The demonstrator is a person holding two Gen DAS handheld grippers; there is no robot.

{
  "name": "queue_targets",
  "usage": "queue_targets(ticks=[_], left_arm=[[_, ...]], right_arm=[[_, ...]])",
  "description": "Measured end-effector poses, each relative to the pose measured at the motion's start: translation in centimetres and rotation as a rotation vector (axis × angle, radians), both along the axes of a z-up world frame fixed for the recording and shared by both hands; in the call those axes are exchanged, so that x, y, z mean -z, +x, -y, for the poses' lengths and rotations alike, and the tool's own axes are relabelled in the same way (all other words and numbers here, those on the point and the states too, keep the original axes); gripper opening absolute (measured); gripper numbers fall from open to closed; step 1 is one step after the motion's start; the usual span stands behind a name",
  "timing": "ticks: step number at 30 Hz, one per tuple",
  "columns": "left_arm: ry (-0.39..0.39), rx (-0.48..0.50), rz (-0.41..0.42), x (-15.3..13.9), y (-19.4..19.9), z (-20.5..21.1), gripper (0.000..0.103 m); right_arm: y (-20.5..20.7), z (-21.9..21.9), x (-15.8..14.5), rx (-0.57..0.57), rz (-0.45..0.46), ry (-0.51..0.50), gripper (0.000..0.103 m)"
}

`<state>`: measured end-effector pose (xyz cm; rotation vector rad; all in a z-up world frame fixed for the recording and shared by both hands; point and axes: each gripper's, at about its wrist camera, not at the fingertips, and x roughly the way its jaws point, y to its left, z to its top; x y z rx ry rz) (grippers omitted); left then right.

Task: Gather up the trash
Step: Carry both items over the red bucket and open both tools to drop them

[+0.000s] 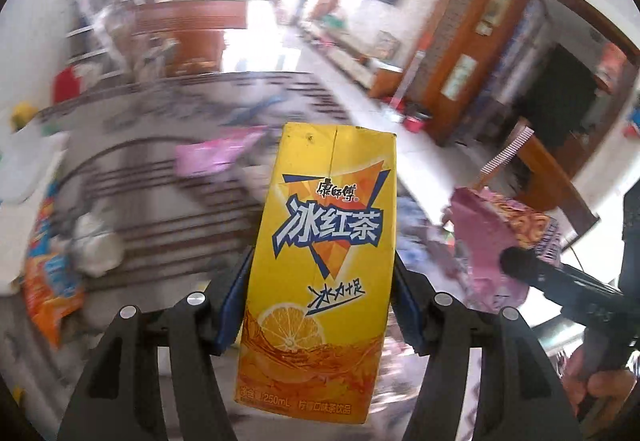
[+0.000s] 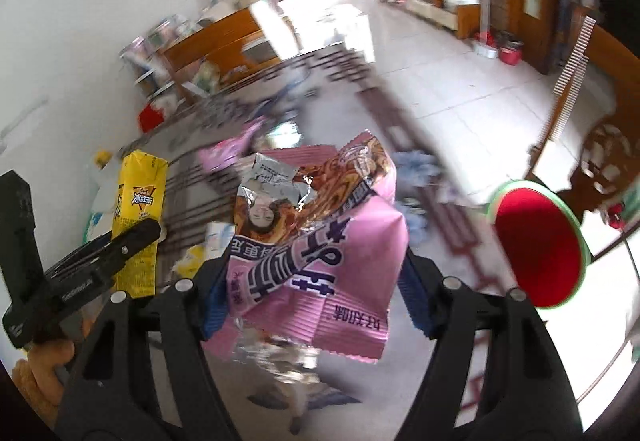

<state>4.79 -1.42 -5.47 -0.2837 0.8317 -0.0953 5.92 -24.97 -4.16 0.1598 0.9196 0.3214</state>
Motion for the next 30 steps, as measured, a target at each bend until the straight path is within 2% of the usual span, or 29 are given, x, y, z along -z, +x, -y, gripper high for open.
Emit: queue_targets(ticks=[7,10,16,21,24,25,27,30], left_arm=[[-0.038,0.177,-0.001,-0.1,3.0,10.4,0.059],[-0.056,0.218,-0.018,0.0,3.7,14.4,0.059],[-0.059,0.298,-0.078,2.0,6.6,22.9,0.059],[-0.037,0.339,-0.109,3.5,8.9,27.8,0.06],[-0.031,0.348,-0.13,4.4,10.1,29.8,0.061],[-0.027,0.347,-0.136,4.6,10.5,30.3,0.062],[-0.016,0.334,-0.147,4.9,11.0,30.7,0.075],[-0.027,0.317,-0.15,5.0,11.0,30.7,0.082]], right_arm=[[0.7,10.7,0.6,0.2,-0.013,-0.012,0.07],[1.3,14.9,1.3,0.251,-0.033,-0.01,0.07],[3.1,21.1,3.5,0.292,-0.085,0.002,0.07],[5.0,24.6,5.2,0.277,-0.126,0.01,0.07],[6.0,26.0,6.0,0.26,-0.152,0.038,0.089],[6.3,26.5,6.3,0.261,-0.16,0.054,0.092],[6.7,27.3,6.6,0.27,-0.17,0.078,0.094],[7.1,28.2,6.9,0.282,-0.186,0.094,0.095]])
